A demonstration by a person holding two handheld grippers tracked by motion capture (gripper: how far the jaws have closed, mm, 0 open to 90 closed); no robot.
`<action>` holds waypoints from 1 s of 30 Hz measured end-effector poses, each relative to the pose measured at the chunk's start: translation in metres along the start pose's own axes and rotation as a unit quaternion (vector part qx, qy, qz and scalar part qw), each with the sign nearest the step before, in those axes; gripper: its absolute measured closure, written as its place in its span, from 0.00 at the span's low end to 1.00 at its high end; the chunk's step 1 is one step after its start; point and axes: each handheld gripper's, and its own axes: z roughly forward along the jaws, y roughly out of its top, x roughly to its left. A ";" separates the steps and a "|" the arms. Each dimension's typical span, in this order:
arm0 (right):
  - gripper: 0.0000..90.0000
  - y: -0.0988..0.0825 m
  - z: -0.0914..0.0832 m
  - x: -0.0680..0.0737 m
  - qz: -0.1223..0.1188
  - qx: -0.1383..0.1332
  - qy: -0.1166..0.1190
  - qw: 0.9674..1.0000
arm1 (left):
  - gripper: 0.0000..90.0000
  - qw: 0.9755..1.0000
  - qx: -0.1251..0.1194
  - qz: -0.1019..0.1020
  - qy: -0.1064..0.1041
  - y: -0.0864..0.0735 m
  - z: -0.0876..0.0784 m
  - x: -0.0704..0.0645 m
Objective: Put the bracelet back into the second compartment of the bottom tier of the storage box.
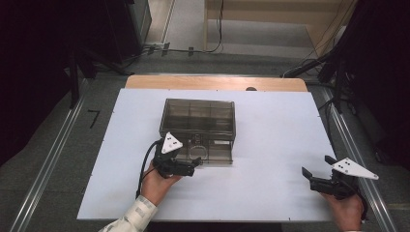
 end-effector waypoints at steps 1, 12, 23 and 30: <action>0.06 0.000 0.000 0.000 0.000 0.000 0.001 1.000 | 0.03 1.000 0.000 -0.001 0.002 -0.001 0.000 0.001; 0.06 0.000 0.000 0.000 0.000 0.001 0.001 1.000 | 0.03 1.000 -0.003 0.002 0.006 -0.003 -0.005 0.004; 0.06 0.000 0.001 0.000 0.001 0.003 0.001 1.000 | 0.03 1.000 -0.007 -0.009 0.022 -0.014 -0.026 0.020; 0.06 0.000 0.002 0.002 0.001 0.007 0.002 1.000 | 0.03 0.999 -0.016 -0.014 0.030 -0.020 -0.038 0.027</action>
